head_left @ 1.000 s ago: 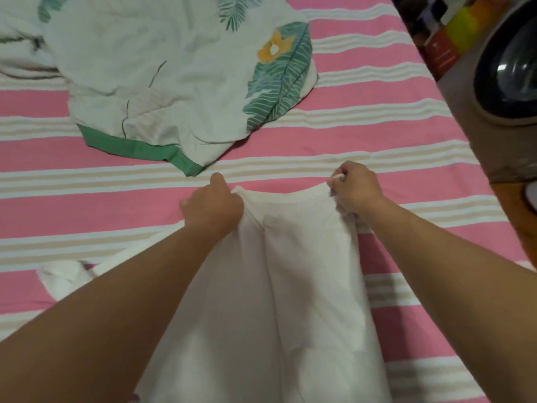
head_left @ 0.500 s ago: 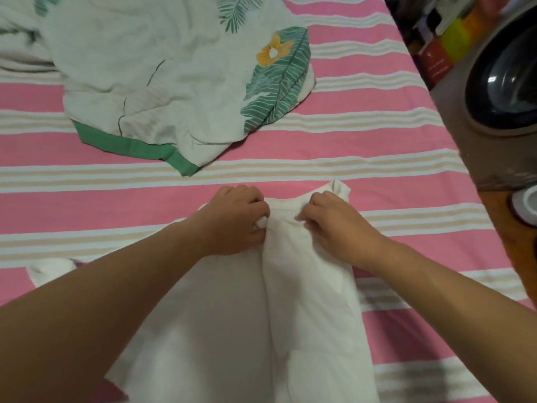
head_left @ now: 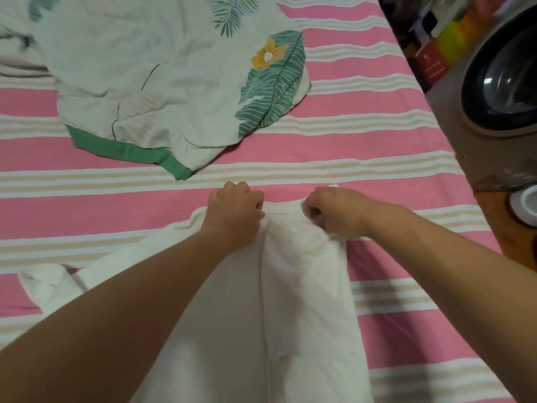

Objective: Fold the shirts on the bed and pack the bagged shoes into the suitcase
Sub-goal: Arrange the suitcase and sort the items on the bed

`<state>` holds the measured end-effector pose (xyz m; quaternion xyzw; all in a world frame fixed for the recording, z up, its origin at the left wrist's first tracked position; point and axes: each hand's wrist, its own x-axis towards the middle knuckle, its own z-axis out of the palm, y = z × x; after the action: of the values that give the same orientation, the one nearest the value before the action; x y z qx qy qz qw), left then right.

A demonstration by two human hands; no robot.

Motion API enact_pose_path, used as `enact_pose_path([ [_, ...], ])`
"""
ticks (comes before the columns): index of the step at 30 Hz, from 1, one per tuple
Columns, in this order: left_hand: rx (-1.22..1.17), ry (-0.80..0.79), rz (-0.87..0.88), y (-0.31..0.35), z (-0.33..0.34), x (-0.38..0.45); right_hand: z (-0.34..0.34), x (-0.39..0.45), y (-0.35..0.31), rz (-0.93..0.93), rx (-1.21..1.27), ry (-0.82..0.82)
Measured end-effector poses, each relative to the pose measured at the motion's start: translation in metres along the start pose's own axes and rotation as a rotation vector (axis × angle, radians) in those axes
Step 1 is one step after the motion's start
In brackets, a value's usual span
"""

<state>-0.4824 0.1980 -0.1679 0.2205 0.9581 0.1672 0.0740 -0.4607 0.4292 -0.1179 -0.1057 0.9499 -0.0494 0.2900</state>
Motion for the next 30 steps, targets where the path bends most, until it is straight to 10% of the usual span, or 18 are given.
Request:
enact_pose_path([
  [13,0.195,0.092,0.439,0.012,0.005,-0.016,-0.008,-0.011,-0.003,-0.086,-0.190,0.063],
  [18,0.075,-0.037,0.248,0.007,-0.001,-0.013,-0.014,-0.009,0.003,0.027,0.051,0.060],
  [24,0.219,-0.105,0.149,0.021,-0.005,-0.004,0.007,0.011,-0.008,0.116,-0.239,0.109],
  [30,0.098,0.205,0.115,0.015,-0.004,-0.012,0.032,-0.019,-0.019,0.218,0.119,0.805],
])
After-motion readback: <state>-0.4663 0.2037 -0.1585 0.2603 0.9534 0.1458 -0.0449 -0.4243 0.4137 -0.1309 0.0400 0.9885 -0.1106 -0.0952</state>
